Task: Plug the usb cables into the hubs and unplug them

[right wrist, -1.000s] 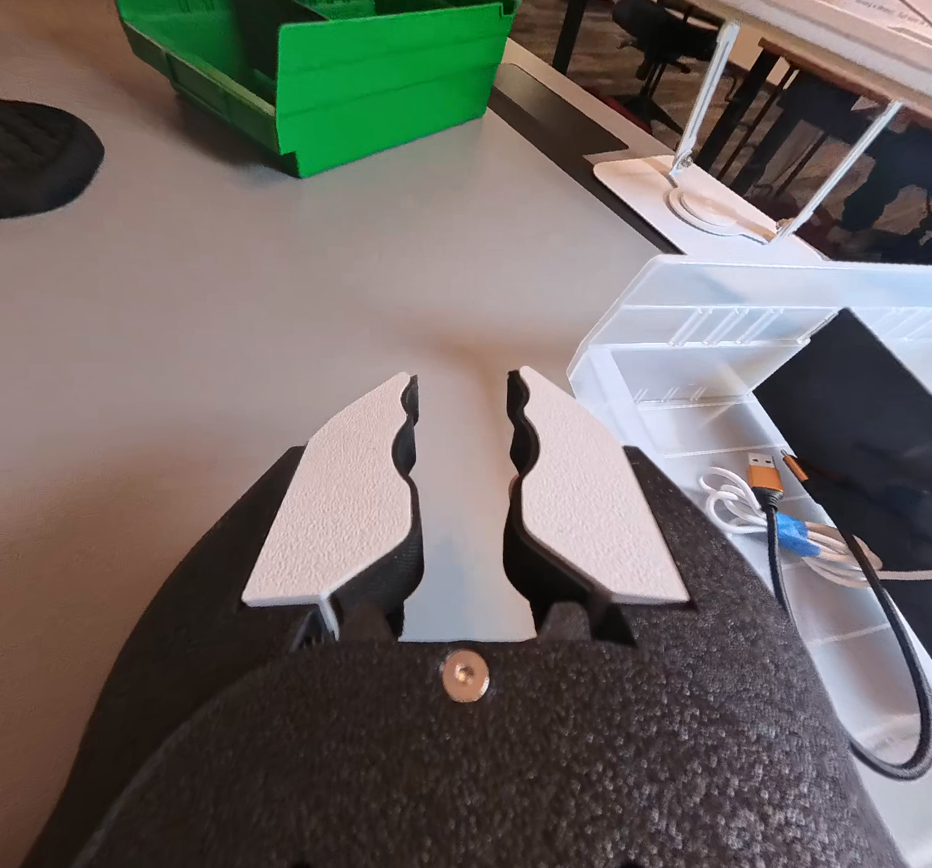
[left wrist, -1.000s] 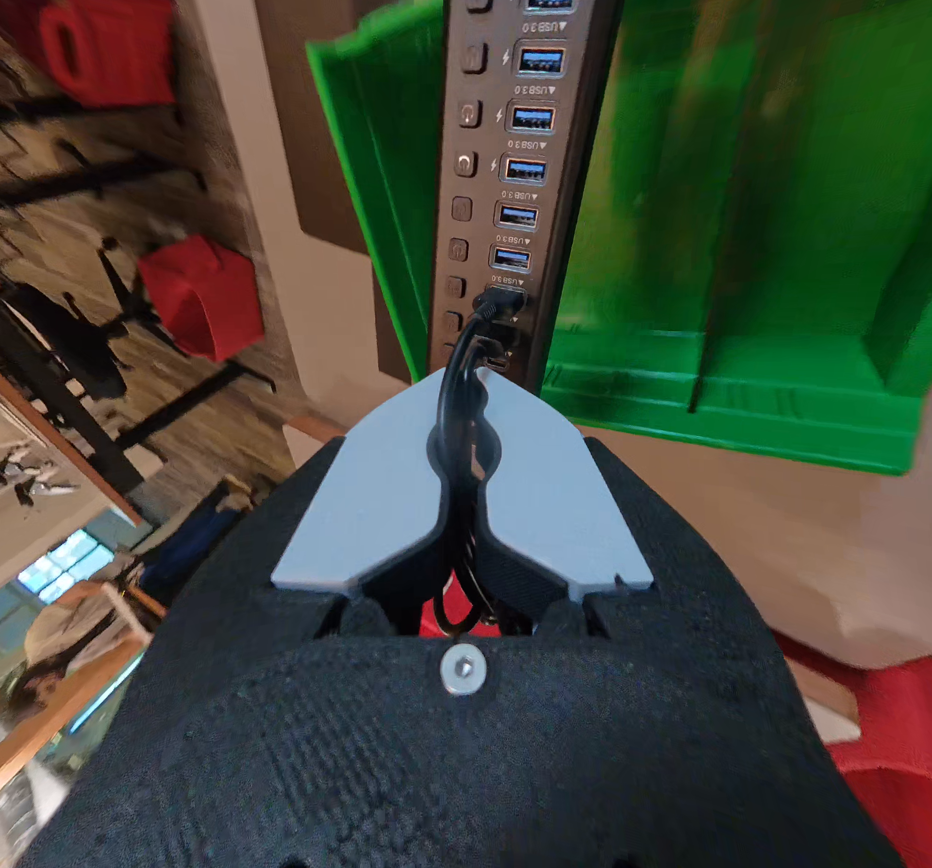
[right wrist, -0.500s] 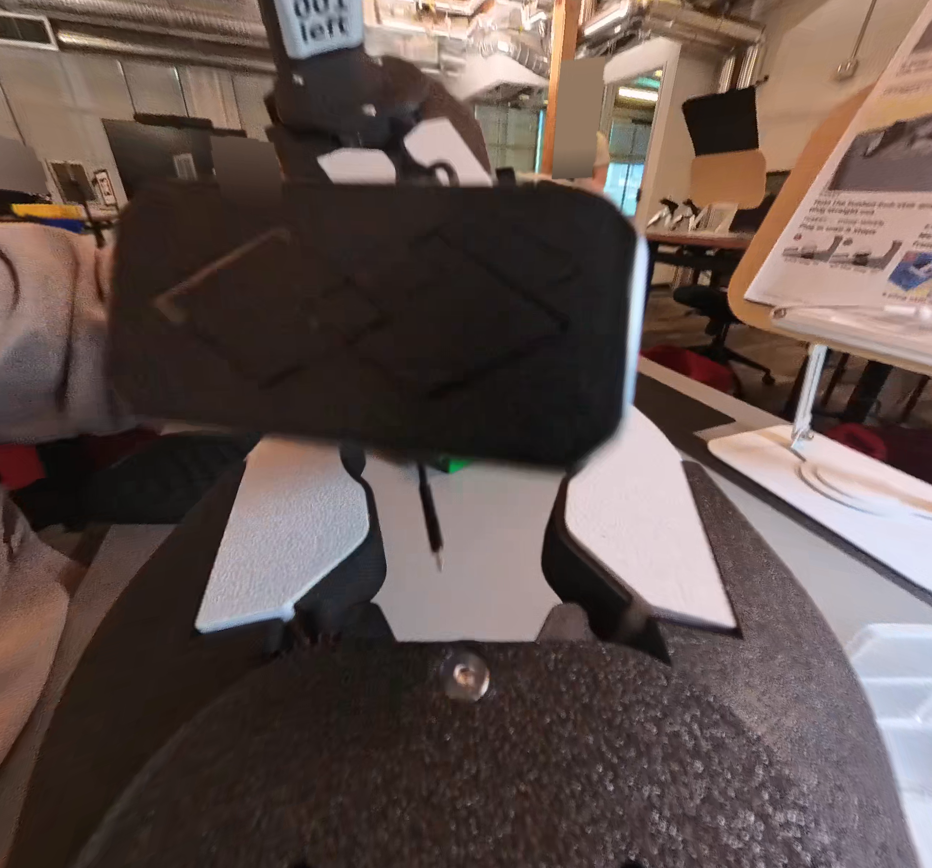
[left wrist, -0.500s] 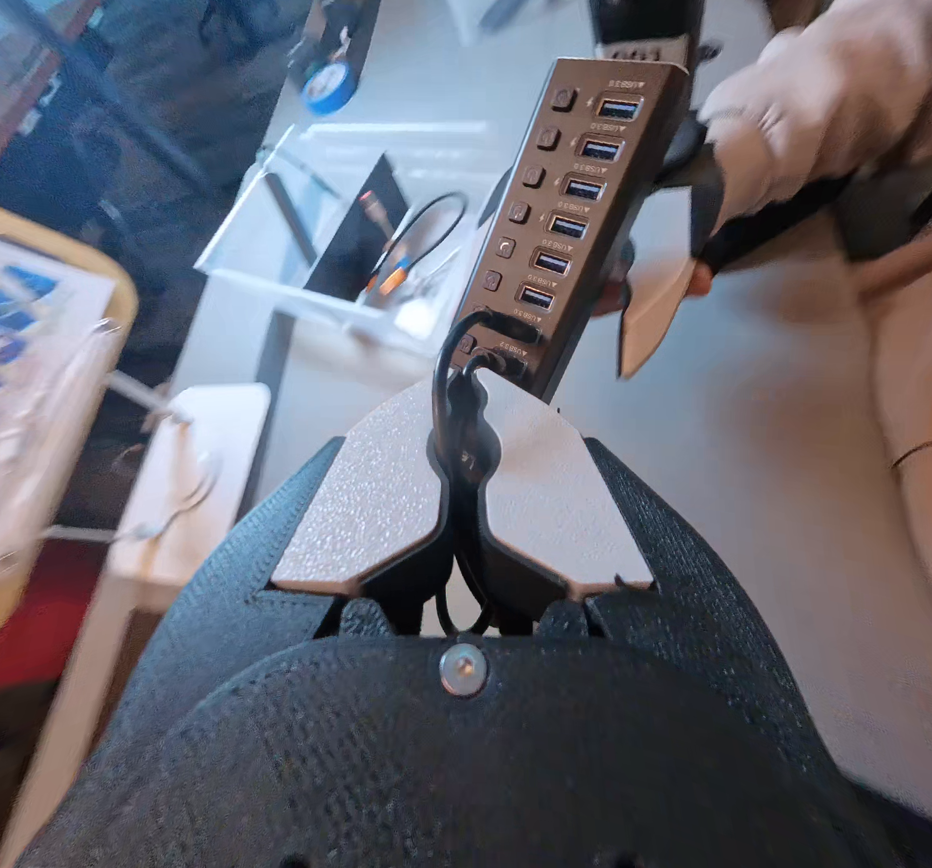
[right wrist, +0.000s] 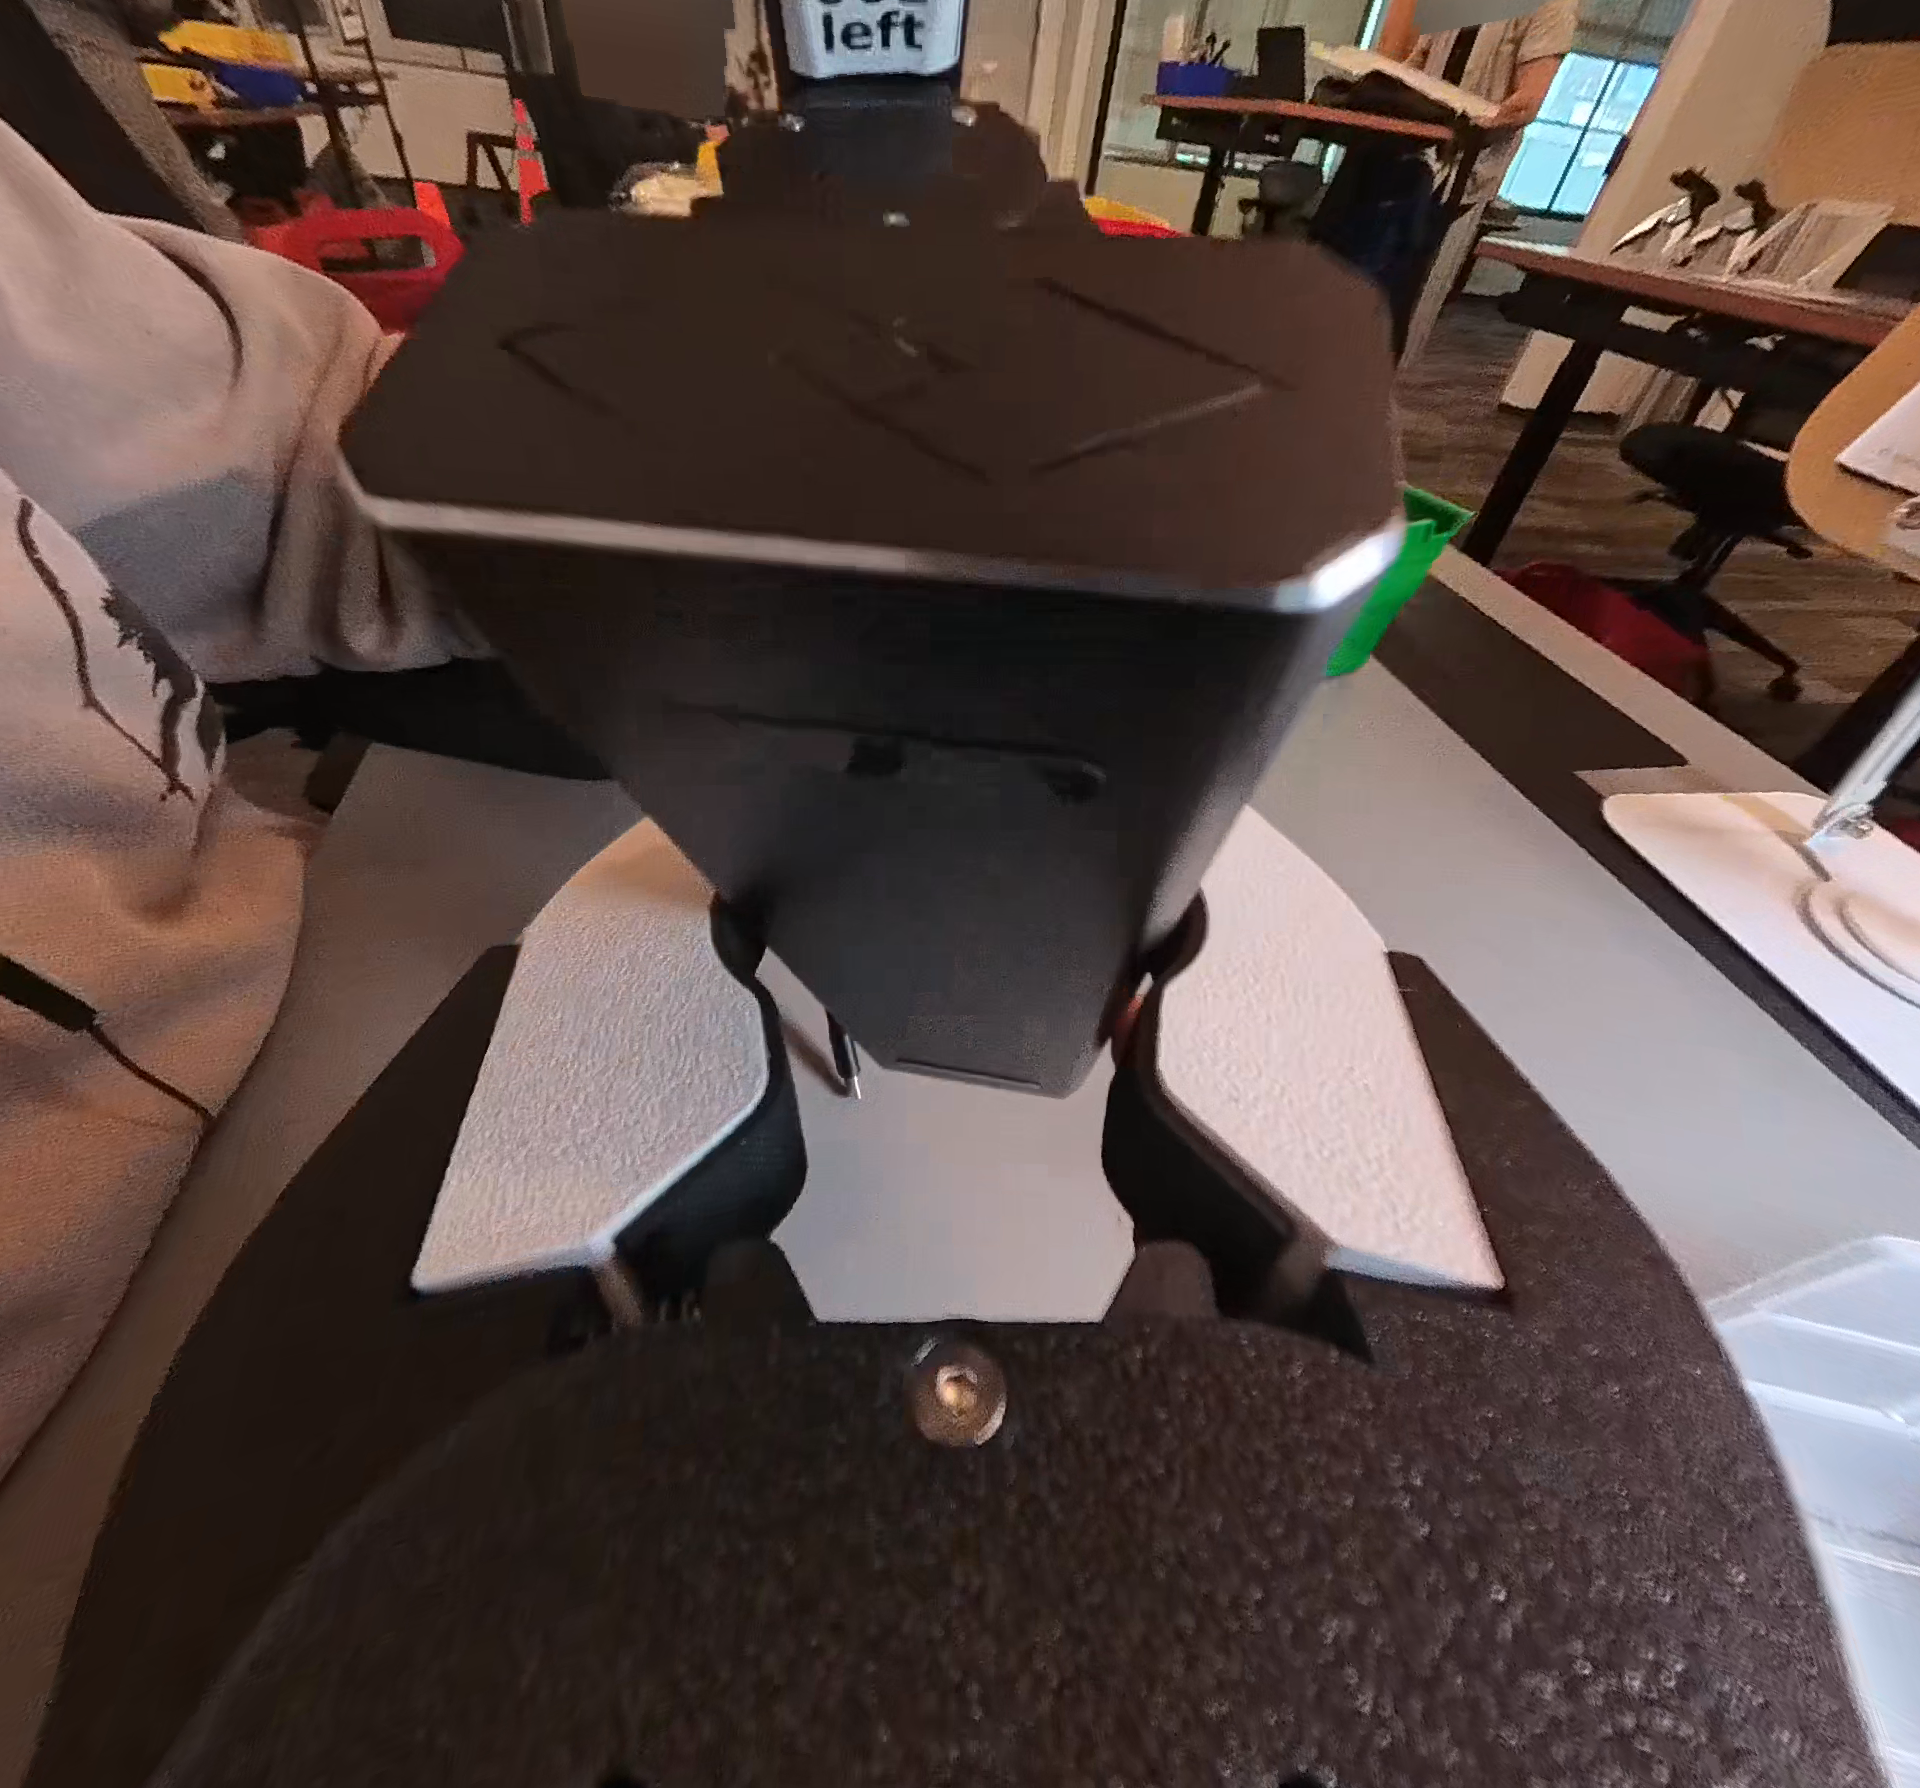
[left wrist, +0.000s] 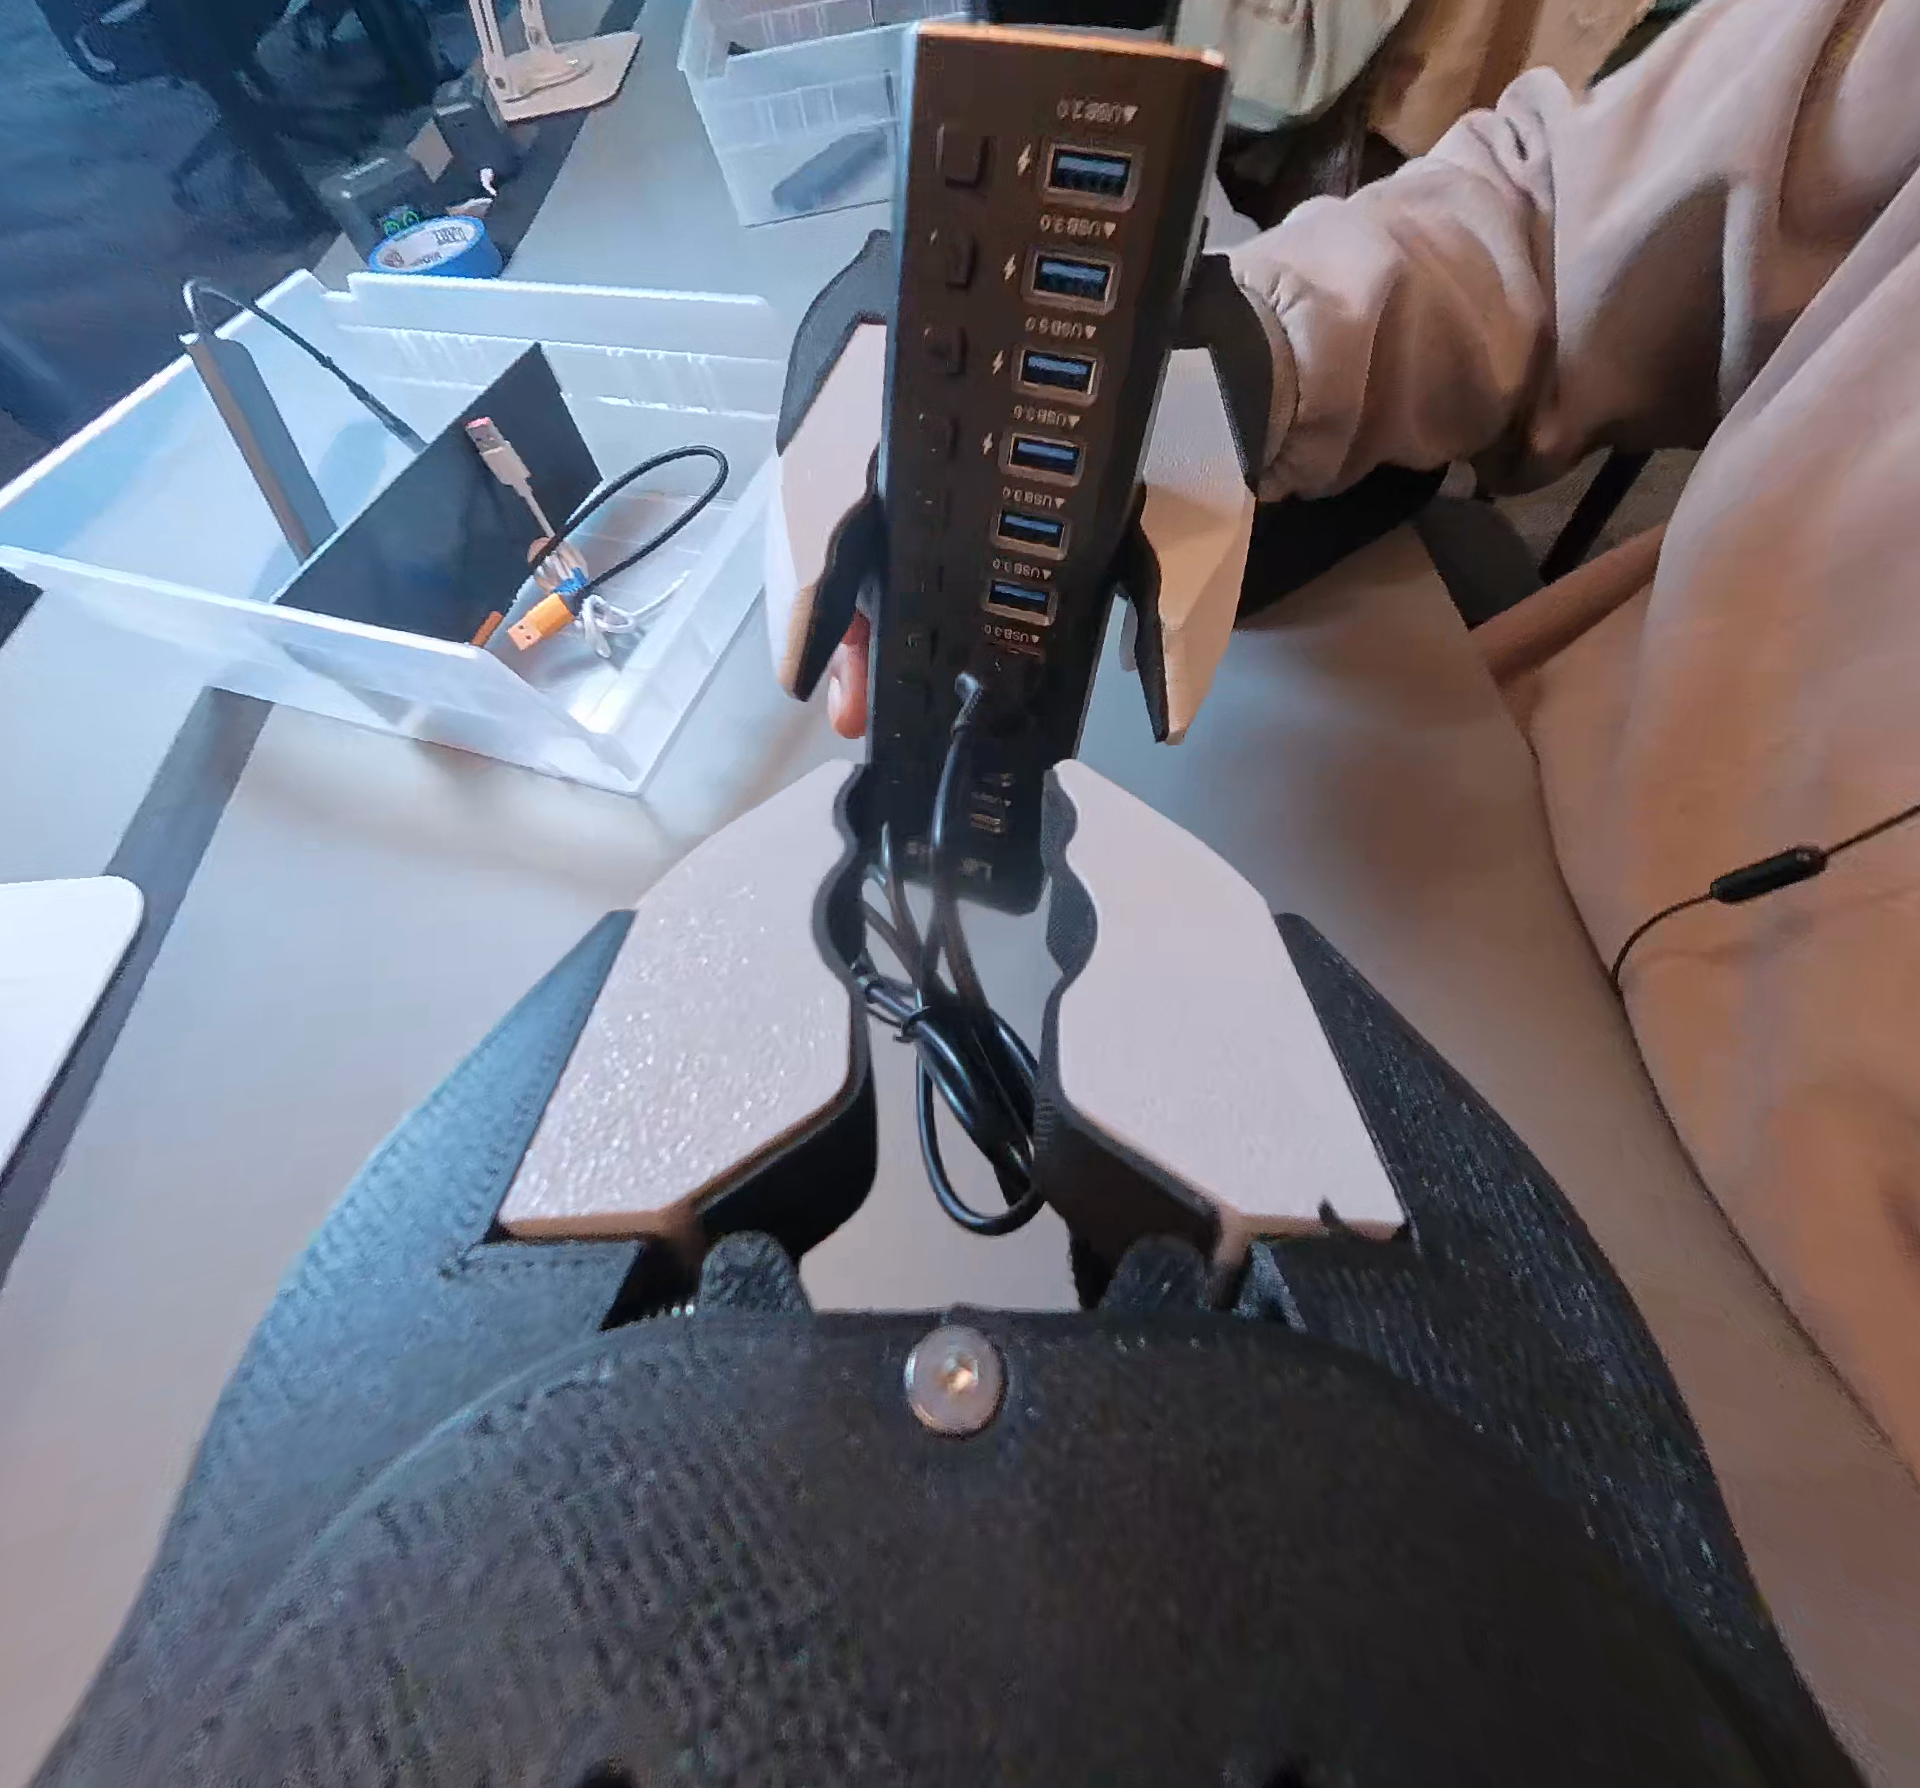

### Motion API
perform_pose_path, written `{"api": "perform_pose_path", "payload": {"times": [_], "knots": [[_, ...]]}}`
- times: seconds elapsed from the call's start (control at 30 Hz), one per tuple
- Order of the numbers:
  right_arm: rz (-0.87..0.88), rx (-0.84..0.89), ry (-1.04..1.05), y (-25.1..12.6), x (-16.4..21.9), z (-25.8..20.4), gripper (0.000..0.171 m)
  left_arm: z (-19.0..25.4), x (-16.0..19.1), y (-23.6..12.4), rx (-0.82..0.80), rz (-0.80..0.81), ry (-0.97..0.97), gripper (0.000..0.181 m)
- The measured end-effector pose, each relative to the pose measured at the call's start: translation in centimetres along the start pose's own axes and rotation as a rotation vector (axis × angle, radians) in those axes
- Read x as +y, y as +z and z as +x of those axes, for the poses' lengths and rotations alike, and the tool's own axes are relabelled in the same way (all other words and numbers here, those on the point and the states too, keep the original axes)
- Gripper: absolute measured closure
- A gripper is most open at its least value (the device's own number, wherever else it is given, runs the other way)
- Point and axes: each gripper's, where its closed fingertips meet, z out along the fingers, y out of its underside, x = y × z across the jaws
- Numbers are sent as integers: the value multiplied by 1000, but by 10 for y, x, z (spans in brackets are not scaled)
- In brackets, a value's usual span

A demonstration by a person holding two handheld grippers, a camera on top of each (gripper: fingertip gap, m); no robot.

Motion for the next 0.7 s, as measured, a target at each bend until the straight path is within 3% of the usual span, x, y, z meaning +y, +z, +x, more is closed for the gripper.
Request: {"api": "perform_pose_path", "payload": {"times": [0.23,0.33,0.7], "knots": [[-105,-56,-64,15,12,-21,100,24,19,21,49,-168,129,156],[-140,-49,-106,15,17,-24,99,31,21,30,78,-173,129,165],[-186,-93,-156,10,28,-30,100,37,22,31,84,-192,101,164]]}}
